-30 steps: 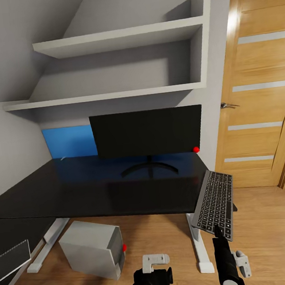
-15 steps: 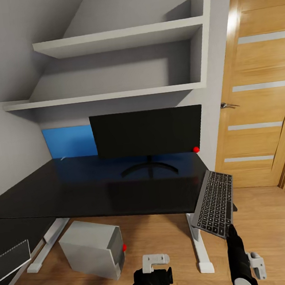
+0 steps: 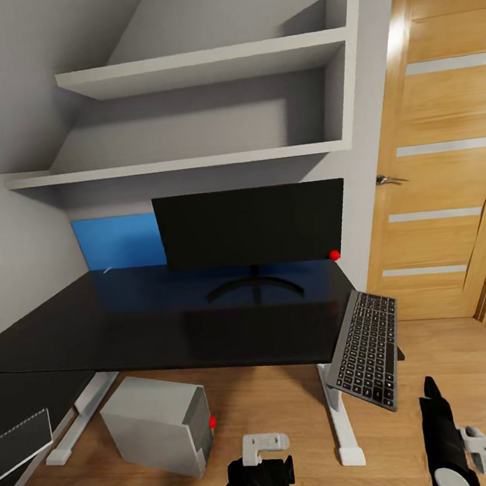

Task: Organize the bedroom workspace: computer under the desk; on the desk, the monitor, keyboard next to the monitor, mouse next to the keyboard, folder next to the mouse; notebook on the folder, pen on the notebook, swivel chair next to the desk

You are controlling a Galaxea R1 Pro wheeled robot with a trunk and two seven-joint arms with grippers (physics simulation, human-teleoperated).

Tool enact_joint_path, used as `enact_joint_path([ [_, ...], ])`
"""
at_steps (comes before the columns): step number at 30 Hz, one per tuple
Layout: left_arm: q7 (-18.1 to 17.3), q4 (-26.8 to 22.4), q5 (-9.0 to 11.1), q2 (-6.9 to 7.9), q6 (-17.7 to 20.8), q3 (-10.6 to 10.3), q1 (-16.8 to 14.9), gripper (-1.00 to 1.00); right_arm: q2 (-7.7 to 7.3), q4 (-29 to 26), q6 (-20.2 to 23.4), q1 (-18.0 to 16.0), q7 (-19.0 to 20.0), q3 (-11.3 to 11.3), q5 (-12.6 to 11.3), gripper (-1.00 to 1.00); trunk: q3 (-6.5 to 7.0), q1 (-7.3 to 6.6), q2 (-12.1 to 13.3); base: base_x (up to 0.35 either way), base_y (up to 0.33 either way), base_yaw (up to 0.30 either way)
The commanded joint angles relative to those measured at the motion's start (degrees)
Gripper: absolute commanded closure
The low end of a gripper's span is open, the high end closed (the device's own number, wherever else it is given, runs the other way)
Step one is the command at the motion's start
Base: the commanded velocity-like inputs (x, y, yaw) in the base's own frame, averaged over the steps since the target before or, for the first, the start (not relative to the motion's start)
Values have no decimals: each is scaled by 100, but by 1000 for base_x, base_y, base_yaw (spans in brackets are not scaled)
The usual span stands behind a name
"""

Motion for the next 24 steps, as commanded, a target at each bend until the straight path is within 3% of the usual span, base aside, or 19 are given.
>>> enact_joint_path([
  [1,33,-8,17,3,21,-9,-8,-100,-94,-9,-10,-6,-39,-5,-160,-100,-6,0,-3,0,0,0],
  [3,33,-8,17,15,21,-5,-8,-100,-364,-12,-3,-11,-109,-7,-537,-100,-6,0,-3,0,0,0],
  [4,33,-8,17,18,21,-2,-8,-100,-425,-14,-1,-10,-119,-8,-591,-100,-6,0,-3,0,0,0],
  [6,41,-8,13,43,21,23,-8,-100,-833,-17,12,-11,-236,-10,-751,-100,-6,0,-3,0,0,0],
  [9,60,-7,9,116,15,51,-8,-100,-1379,195,28,-15,-514,10,-780,-100,-6,0,-3,0,0,0],
  [12,70,44,9,138,14,60,-8,-100,-1560,672,10,-19,-608,29,-716,-100,-6,0,-3,0,0,0],
  [14,76,113,-4,146,12,63,-8,-100,-1665,1336,-31,-41,-650,41,-375,-100,-6,0,-3,0,0,0],
  [15,83,129,-12,149,9,62,-8,-100,-1718,1741,-57,-70,-664,41,13,-100,-6,0,-3,0,0,0],
  [16,85,135,-15,150,8,62,-8,-100,-1738,1931,-75,-88,-668,41,251,-100,-6,0,-3,0,0,0],
  [17,88,144,-18,153,6,60,-8,-100,-1764,2281,-131,-123,-675,41,788,-100,-6,0,-3,0,0,0],
  [19,89,162,-9,161,2,56,-8,-100,-1773,2573,-224,-152,-679,41,1387,-100,-6,0,-3,0,0,0],
  [20,86,216,3,176,-7,50,-8,-100,-1766,2796,-362,-172,-682,45,1991,-100,-6,0,-3,0,0,0],
  [21,90,442,-3,205,-131,31,-8,-100,-1632,3137,-685,-194,-689,48,3060,-100,-6,0,-3,0,0,0],
  [22,88,546,11,233,-279,21,-8,-100,-1518,3331,-791,-199,-691,47,3428,-100,-6,0,-3,0,0,0],
  [24,79,647,24,281,-467,7,-8,-100,-1410,3583,-867,-200,-691,47,3676,-100,-6,0,-3,0,0,0],
])
